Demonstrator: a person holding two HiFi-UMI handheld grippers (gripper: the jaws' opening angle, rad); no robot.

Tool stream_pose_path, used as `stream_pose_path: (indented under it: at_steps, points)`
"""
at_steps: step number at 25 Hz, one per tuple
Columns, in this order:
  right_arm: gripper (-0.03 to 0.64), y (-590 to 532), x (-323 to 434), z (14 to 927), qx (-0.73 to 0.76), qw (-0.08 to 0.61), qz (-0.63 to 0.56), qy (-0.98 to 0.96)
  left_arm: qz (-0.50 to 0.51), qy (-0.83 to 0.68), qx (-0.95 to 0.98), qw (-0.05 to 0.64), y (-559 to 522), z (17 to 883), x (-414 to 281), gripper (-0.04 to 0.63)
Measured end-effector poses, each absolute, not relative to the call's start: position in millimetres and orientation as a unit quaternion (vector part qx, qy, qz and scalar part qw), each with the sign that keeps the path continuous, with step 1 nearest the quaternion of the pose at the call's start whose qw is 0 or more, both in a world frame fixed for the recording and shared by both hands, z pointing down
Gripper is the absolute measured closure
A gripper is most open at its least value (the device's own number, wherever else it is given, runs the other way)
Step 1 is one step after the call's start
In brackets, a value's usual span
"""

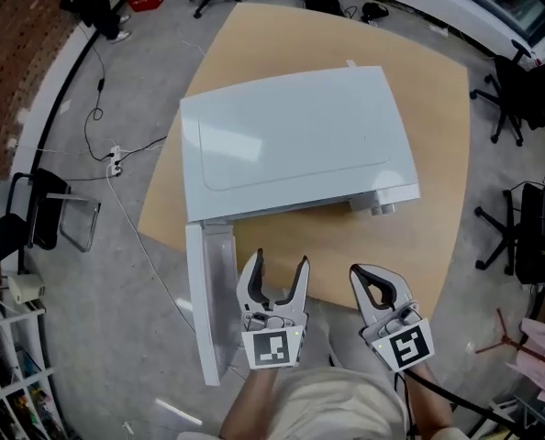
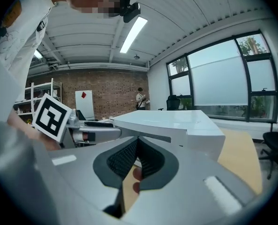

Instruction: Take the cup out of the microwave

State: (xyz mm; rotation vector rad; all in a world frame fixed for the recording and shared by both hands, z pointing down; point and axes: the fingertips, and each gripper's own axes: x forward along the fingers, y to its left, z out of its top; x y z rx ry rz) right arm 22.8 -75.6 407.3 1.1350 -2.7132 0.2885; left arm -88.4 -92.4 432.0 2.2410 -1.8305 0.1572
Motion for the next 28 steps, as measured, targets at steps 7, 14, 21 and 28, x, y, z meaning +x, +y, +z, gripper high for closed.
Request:
stream_pose_path:
  at_steps: [7,14,21,28]
  points:
    - [0.609,-83.3,31.6,465.4,0.381,0.108,0.139,-0.908,0.059,-0.648,0.748,0.126,-149.1,512.7,-86.8,0.129]
    - [0.609,-100.1,17.1,492.1,0.377,0.094,0.156,-0.908,0.104,-0.653,0.743,0.103,-208.0,562.6,-96.5,0.059]
    - [0.609,-100.1,23.6,516.6,0.380,0.104,0.174,-0.903,0.106,-0.648,0.750,0.072,-249.7,581.1,-95.5,0.058]
    - [0.609,-102.9,29.1,527.3,0.383,0.110,0.178,-0.900,0.067,-0.667,0.741,0.038,-263.9,574.3,-96.7,0.153]
